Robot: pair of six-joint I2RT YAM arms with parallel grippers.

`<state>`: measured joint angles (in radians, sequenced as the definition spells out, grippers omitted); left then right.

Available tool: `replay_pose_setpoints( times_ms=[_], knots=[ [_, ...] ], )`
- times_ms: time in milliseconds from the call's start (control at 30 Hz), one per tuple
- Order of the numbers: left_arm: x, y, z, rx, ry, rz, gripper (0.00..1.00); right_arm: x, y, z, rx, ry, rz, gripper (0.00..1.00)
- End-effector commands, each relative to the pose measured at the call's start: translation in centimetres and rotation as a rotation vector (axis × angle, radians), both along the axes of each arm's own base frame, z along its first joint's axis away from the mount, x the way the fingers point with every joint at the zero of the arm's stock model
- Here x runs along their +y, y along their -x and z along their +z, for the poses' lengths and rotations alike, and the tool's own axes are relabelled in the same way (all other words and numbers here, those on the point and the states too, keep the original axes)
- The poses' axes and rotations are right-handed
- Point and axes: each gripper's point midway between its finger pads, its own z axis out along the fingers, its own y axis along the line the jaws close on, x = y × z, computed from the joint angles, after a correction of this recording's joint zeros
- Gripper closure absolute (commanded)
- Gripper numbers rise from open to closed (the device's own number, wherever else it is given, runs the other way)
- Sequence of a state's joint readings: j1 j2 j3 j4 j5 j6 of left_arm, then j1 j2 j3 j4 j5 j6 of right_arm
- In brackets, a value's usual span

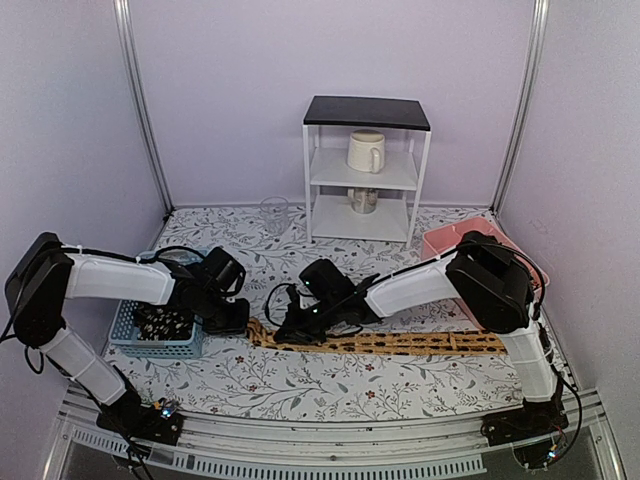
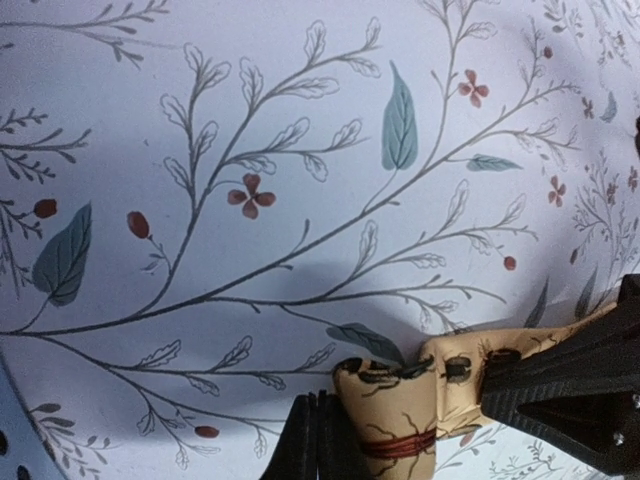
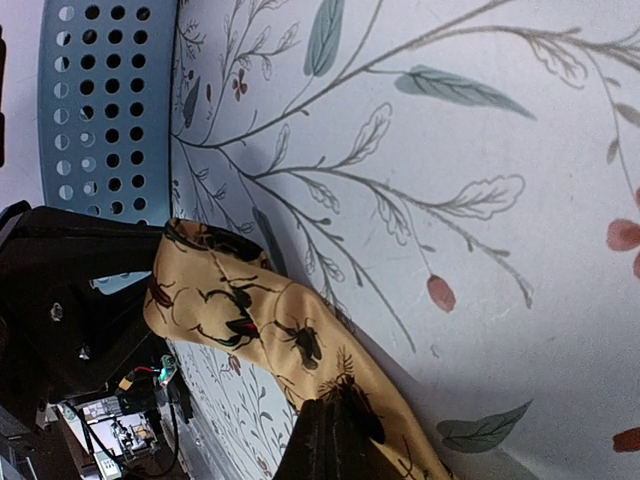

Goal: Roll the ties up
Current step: Smooth out the tie at the center of the board.

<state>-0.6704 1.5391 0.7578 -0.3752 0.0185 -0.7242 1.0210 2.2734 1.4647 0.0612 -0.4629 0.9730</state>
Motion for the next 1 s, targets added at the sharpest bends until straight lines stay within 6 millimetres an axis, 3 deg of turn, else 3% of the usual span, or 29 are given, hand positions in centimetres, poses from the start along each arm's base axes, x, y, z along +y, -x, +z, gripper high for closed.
replay_pose_setpoints(
  times_ms=[0,67,233,333,467,533,600,733,967],
  knots=[
    [0.6,0.5,0.0,0.003,-0.016,0.019,1.0,-0.6,1.8,-0.3,0.046,0.024,0.019,1.0],
    [1.1,0.8,0.5,0.004,-0.021,0.041,1.0,-0.6,1.3,1.0,-0.003,0.019,0.021,0.99],
    [1.2,0.8,3.2,-0.044,0.025,0.067,1.0,-2.5,0.0,5.0,-0.269,0.019,0.1,0.81],
    [0.5,0.4,4.9,-0.081,0.094,0.065,0.98,-4.4,-0.5,5.4,-0.462,0.091,0.19,0.7],
    [-1.9,0.1,6.2,-0.104,0.221,-0.006,0.97,-5.8,-0.1,4.1,-0.591,0.16,0.331,0.56],
    [-2.9,-0.1,6.0,-0.098,0.25,-0.036,0.96,-5.7,0.4,3.4,-0.603,0.162,0.403,0.44],
    [-3.5,-0.2,5.7,-0.078,0.258,-0.057,0.97,-5.5,0.4,2.8,-0.633,0.166,0.445,0.4],
    [-3.7,-0.1,4.4,-0.038,0.236,-0.063,1.0,-5.4,0.2,2.5,-0.68,0.168,0.478,0.39],
    [-1.4,1.5,0.9,0.047,0.143,-0.025,1.0,-6.3,0.8,0.5,-0.73,0.211,0.547,0.41]
  ],
)
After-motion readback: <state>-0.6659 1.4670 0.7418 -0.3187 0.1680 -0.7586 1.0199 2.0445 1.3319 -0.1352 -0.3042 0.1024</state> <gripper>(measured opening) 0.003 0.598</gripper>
